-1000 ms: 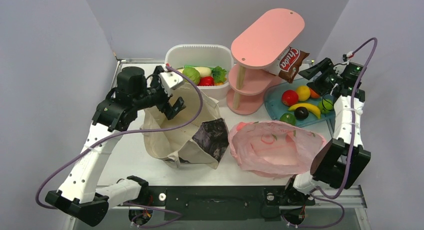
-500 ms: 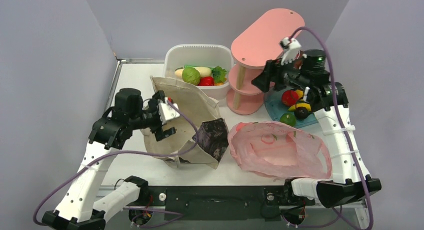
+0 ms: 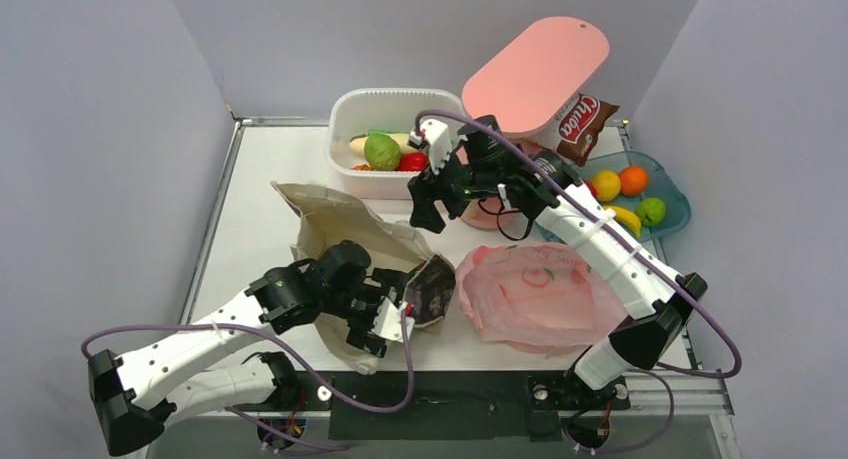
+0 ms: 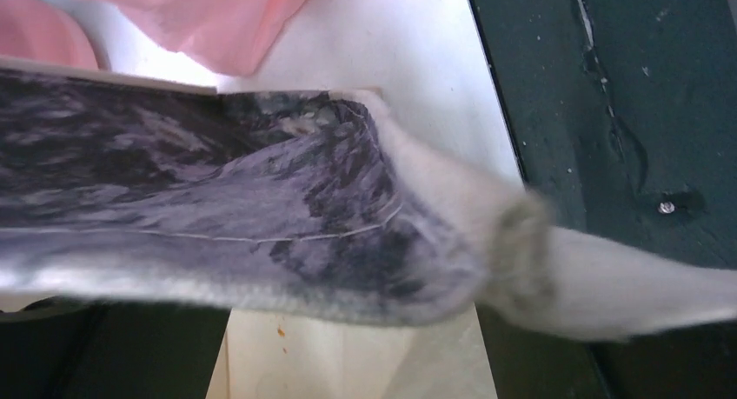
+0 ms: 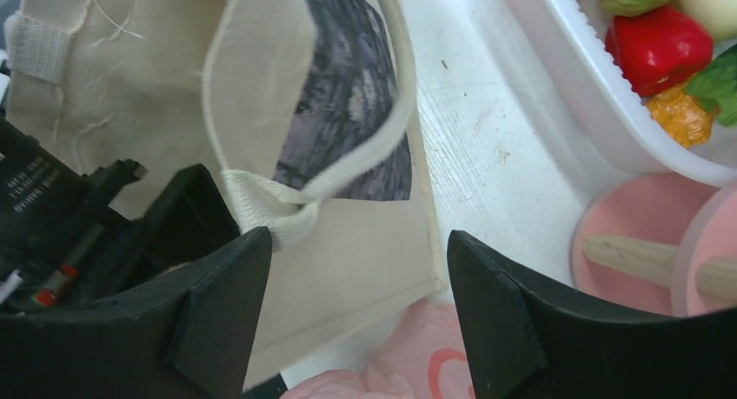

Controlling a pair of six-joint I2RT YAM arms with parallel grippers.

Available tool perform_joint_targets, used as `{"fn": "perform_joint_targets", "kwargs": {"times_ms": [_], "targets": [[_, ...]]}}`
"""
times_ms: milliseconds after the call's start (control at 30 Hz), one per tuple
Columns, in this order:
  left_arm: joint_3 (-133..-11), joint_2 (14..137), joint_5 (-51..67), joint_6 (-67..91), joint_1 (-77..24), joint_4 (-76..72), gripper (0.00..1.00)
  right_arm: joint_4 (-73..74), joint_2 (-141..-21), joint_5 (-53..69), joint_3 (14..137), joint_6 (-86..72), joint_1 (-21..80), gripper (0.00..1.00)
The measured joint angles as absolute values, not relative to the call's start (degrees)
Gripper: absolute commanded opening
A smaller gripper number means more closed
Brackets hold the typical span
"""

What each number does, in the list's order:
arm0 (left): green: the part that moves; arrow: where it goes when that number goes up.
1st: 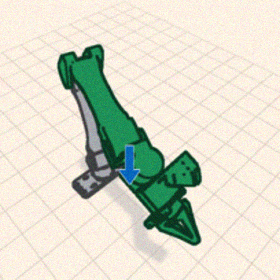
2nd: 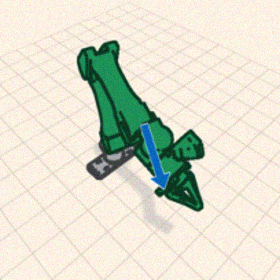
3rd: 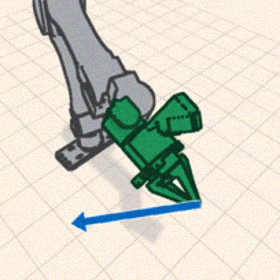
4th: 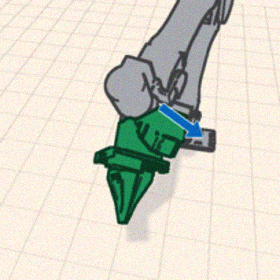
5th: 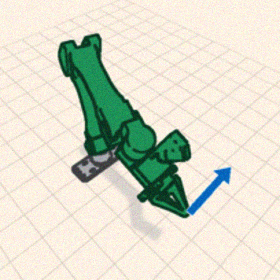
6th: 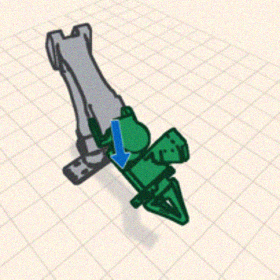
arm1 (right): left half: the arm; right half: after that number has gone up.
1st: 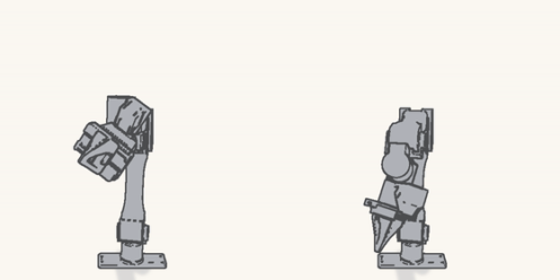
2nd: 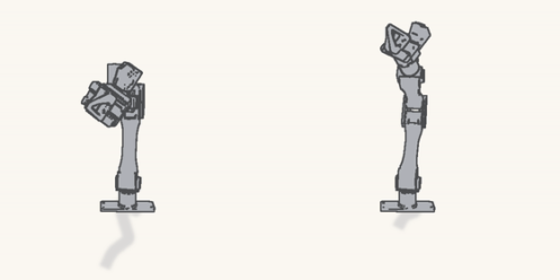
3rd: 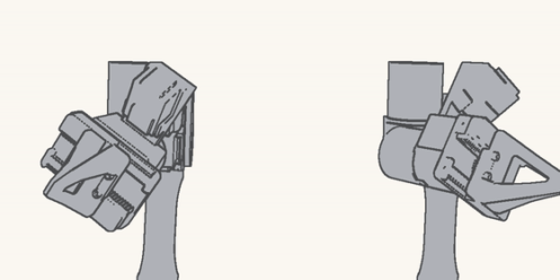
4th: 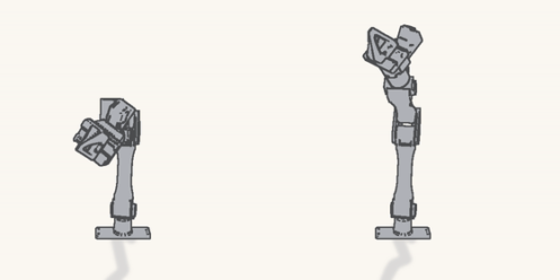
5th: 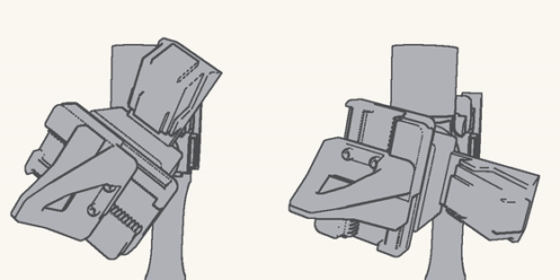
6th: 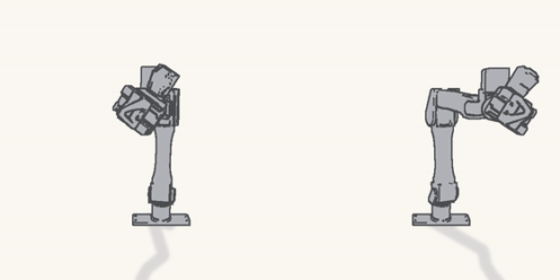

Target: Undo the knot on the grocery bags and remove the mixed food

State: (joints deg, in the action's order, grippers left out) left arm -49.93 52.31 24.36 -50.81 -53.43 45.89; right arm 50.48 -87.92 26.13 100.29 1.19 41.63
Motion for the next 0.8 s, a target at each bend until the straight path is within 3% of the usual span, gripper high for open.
{"fn": "perform_joint_targets", "kwargs": {"times_ms": [267,800], "targets": [[-44.93,55.48,21.21,-48.03,-58.22,35.44,0.97,54.50,-89.30,22.06,100.95,6.76,47.48,0.67],[-43.44,50.81,17.74,-47.62,-58.83,34.87,0.97,56.51,-88.05,22.98,112.68,6.63,49.32,0.70]]}}
